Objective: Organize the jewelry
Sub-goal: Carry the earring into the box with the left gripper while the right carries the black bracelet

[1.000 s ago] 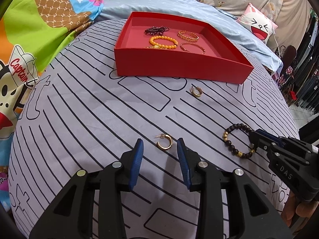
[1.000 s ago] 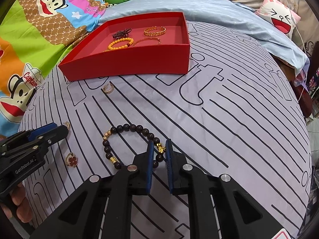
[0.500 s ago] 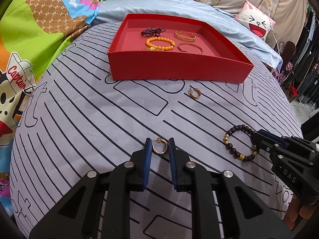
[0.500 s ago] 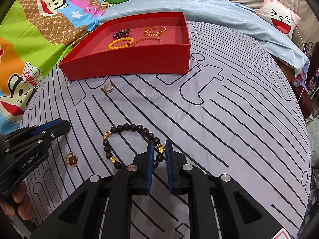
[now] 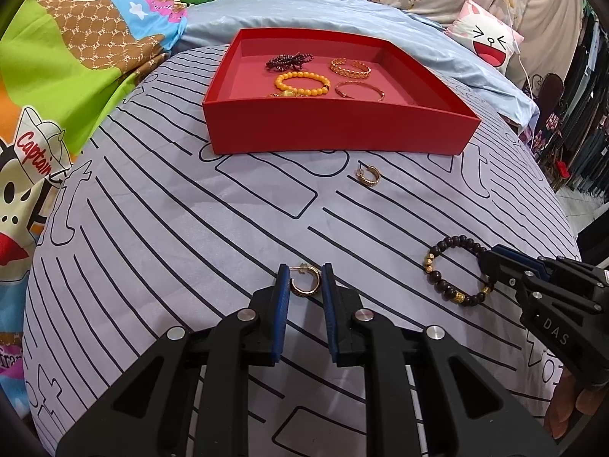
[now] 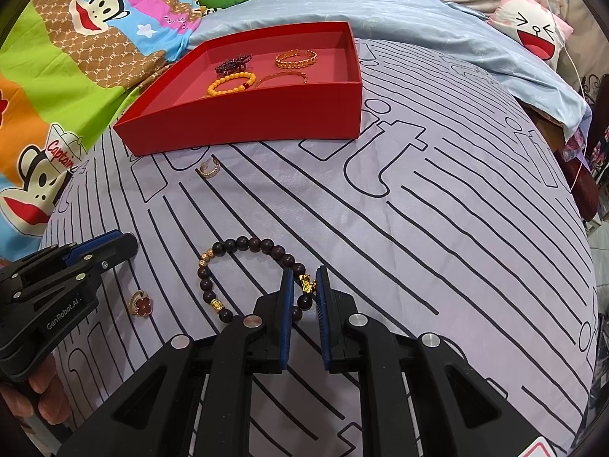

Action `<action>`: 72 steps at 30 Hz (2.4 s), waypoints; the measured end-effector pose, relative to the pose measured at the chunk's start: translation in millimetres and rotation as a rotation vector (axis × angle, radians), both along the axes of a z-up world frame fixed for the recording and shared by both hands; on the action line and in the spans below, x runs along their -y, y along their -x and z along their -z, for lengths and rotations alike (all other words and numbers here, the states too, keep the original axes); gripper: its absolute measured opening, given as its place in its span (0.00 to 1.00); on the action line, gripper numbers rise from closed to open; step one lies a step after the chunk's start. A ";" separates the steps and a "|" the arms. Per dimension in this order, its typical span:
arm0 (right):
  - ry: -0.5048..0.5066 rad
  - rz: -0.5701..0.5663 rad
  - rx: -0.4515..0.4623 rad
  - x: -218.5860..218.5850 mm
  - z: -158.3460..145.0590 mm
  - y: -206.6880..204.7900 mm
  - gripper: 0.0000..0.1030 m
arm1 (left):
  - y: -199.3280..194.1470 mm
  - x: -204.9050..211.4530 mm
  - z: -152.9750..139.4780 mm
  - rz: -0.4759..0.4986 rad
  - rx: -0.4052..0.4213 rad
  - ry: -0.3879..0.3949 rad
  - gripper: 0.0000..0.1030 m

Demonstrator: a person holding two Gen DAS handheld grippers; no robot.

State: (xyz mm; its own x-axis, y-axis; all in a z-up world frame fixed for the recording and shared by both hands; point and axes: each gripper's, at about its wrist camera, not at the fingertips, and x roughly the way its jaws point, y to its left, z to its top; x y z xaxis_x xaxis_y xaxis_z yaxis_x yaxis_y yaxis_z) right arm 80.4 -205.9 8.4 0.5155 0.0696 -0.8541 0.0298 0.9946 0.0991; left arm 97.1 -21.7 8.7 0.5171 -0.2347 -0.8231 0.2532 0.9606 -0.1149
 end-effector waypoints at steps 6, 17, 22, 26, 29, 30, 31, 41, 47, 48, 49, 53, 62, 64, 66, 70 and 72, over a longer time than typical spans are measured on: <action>-0.024 0.001 -0.004 0.4 -2.3 2.6 0.09 | 0.0 -5.8 -4.9 -0.007 0.004 0.011 0.16; -0.028 0.004 -0.004 1.3 -3.1 4.9 0.09 | 3.4 -8.5 -3.8 -0.010 -0.005 0.015 0.16; -0.032 0.004 0.010 1.7 -9.9 5.9 0.09 | 3.2 -8.8 -9.3 -0.009 0.004 0.025 0.16; -0.039 0.003 0.036 3.3 -21.6 5.9 0.09 | 1.4 -9.4 -14.7 -0.006 0.011 0.032 0.16; -0.038 0.000 0.051 3.3 -27.3 5.0 0.08 | 2.3 -8.6 -15.5 -0.007 0.011 0.035 0.16; -0.035 0.000 0.053 3.1 -28.0 4.7 0.08 | 2.8 -8.6 -15.1 -0.005 0.008 0.038 0.16; -0.034 0.001 0.053 3.0 -28.0 4.6 0.08 | 2.9 -8.5 -15.0 -0.005 0.008 0.037 0.16; -0.047 -0.006 0.086 4.0 -45.1 5.0 0.08 | 2.0 -8.6 -27.1 0.000 0.018 0.055 0.16; -0.039 -0.014 0.129 4.0 -68.7 -4.0 0.08 | -4.8 -6.0 -45.3 0.017 0.030 0.082 0.16; -0.038 -0.015 0.136 4.3 -72.2 -6.2 0.08 | -6.7 -5.4 -48.9 0.019 0.037 0.085 0.16; -0.037 -0.016 0.143 4.6 -75.5 -8.2 0.08 | -9.4 -5.2 -53.7 0.021 0.044 0.090 0.16; -0.024 -0.026 0.179 6.1 -92.9 -25.3 0.08 | -24.2 -3.6 -69.7 0.027 0.068 0.094 0.16; -0.017 -0.042 0.240 9.0 -124.5 -92.7 0.08 | -85.3 7.2 -101.2 0.037 0.147 0.078 0.16; -0.021 -0.049 0.238 7.3 -125.8 -112.5 0.08 | -103.0 13.1 -104.7 0.041 0.161 0.065 0.16; -0.032 -0.058 0.229 4.1 -124.2 -132.1 0.08 | -119.2 17.1 -105.6 0.042 0.165 0.061 0.16; -0.055 -0.077 0.203 -3.7 -114.1 -166.3 0.08 | -155.7 28.2 -100.6 0.047 0.168 0.044 0.16; -0.065 -0.083 0.190 -6.9 -108.0 -180.2 0.08 | -171.5 30.8 -95.9 0.045 0.157 0.039 0.16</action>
